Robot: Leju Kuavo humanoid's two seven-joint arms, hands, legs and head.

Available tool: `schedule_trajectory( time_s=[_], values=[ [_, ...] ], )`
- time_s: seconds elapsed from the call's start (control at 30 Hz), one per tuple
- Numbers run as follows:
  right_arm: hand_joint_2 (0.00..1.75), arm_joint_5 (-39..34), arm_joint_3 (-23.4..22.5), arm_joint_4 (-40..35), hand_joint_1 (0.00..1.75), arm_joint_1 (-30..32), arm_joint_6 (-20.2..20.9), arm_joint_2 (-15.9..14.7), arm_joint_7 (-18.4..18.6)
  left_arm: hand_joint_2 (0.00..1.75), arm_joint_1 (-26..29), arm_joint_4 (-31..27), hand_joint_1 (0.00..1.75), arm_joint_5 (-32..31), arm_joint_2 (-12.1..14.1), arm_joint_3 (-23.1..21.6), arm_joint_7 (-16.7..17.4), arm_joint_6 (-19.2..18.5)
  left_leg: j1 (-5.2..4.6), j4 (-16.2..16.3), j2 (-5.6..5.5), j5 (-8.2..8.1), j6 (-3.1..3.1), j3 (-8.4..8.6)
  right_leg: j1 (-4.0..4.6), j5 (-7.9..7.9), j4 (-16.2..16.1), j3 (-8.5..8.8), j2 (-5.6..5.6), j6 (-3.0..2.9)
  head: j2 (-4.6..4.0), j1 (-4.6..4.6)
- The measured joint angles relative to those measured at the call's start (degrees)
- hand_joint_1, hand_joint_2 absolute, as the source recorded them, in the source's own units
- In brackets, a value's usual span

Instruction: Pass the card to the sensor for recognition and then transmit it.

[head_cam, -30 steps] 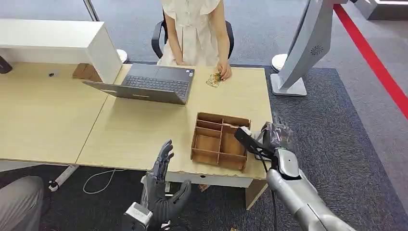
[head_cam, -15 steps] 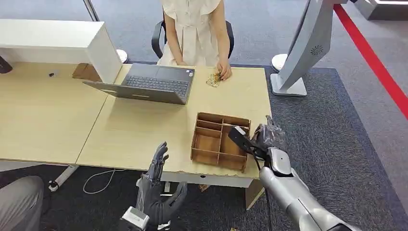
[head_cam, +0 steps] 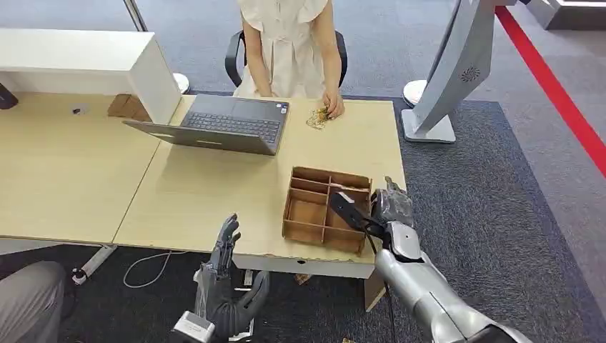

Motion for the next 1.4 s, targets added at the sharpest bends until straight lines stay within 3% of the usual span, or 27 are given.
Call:
schedule_trajectory(
  time_s=[0.27,0.63,0.87,1.0,1.4],
  values=[
    [1.75,-0.2,0.3,1.6,1.75,-0.3,-0.9,0.8,0.0,1.75,0.7,-0.2,0.00,-0.4,-0.3,0.9,-0.1,0.0,0.00,0.0,0.00,0.00,0.00,0.00,0.00,0.00,0.0,0.00,0.00,0.00,0.00,0.00],
    [1.75,1.6,0.3,0.6,1.75,-1.5,-8.4,1.7,-0.6,1.75,0.9,-0.2,0.00,-0.5,-0.5,1.3,-0.5,0.0,0.00,0.0,0.00,0.02,-0.02,0.01,0.00,0.01,0.0,0.00,0.01,0.00,0.00,0.00],
    [1.75,9.8,-0.7,-7.2,1.75,-2.3,-8.5,0.7,2.0,1.75,1.0,-0.2,0.00,-0.2,-0.5,1.4,-0.6,0.0,-0.01,0.0,0.01,0.02,-0.02,0.04,0.01,0.01,0.0,0.00,0.01,0.00,0.00,0.00],
    [1.75,12.8,-0.8,-10.2,1.75,-2.5,-4.8,-0.8,4.9,1.75,0.9,-0.2,0.00,0.8,-0.5,1.4,-0.7,0.0,-0.01,0.0,0.01,0.02,-0.02,0.04,0.00,0.01,0.0,0.01,0.01,0.00,0.00,0.00],
    [1.75,11.2,-0.5,-12.3,1.75,0.8,-3.2,-5.9,7.8,1.75,1.2,-0.3,0.00,0.4,-0.5,1.4,-0.5,0.0,-0.01,0.0,0.00,0.00,-0.01,0.02,0.00,0.00,0.0,0.00,0.01,0.00,0.02,-0.02]
  ],
)
